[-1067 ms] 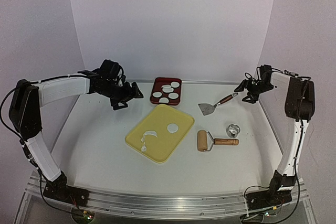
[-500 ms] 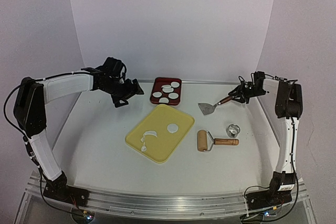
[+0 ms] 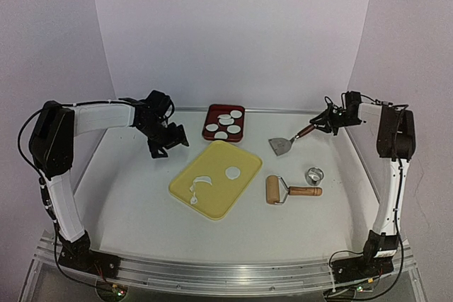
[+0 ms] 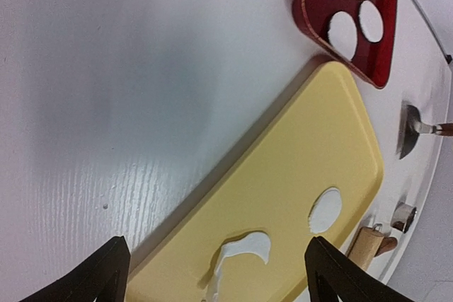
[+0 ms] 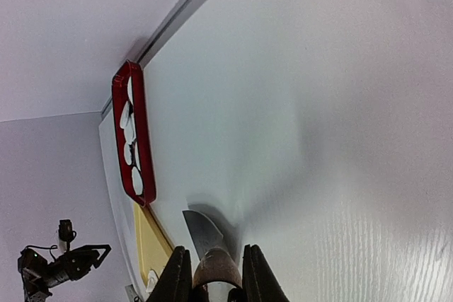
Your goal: Roll out the dumpling wrappers from the dough
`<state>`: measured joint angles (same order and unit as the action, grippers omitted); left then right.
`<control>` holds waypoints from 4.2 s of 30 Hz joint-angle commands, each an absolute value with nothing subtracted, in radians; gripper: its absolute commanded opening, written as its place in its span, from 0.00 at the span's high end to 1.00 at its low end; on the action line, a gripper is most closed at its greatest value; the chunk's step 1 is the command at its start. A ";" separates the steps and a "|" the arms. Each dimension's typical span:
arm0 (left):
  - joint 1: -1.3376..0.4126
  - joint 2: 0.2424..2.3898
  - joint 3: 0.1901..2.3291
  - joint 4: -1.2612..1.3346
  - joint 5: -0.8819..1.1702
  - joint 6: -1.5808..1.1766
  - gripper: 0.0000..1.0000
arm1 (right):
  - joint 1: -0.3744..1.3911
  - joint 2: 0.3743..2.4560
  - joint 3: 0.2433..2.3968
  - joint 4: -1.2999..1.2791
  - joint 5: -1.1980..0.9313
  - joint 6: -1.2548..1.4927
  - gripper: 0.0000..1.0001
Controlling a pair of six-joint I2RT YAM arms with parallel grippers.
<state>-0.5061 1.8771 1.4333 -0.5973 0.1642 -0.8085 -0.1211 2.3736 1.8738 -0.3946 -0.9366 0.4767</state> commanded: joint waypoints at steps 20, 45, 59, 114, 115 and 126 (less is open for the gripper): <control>-0.499 1.989 1.479 -0.627 0.226 -0.442 0.30 | 0.322 1.851 1.523 -0.336 -0.356 0.807 1.00; -0.621 2.290 1.765 -0.723 0.069 -0.257 0.78 | 0.504 1.659 1.321 -0.332 -0.034 0.919 1.00; -0.685 2.180 1.632 -0.794 0.041 -0.449 1.00 | 0.525 1.541 1.236 -0.374 0.138 0.988 1.00; -0.698 2.122 1.435 -0.680 0.258 -0.636 1.00 | 0.661 1.906 1.190 -0.263 0.060 1.168 1.00; -0.698 2.122 1.436 -0.681 0.258 -0.636 1.00 | 0.661 1.918 1.201 -0.261 0.056 1.163 1.00; -0.698 2.128 1.461 -0.690 0.266 -0.639 1.00 | 0.661 2.027 1.262 -0.175 -0.026 1.140 1.00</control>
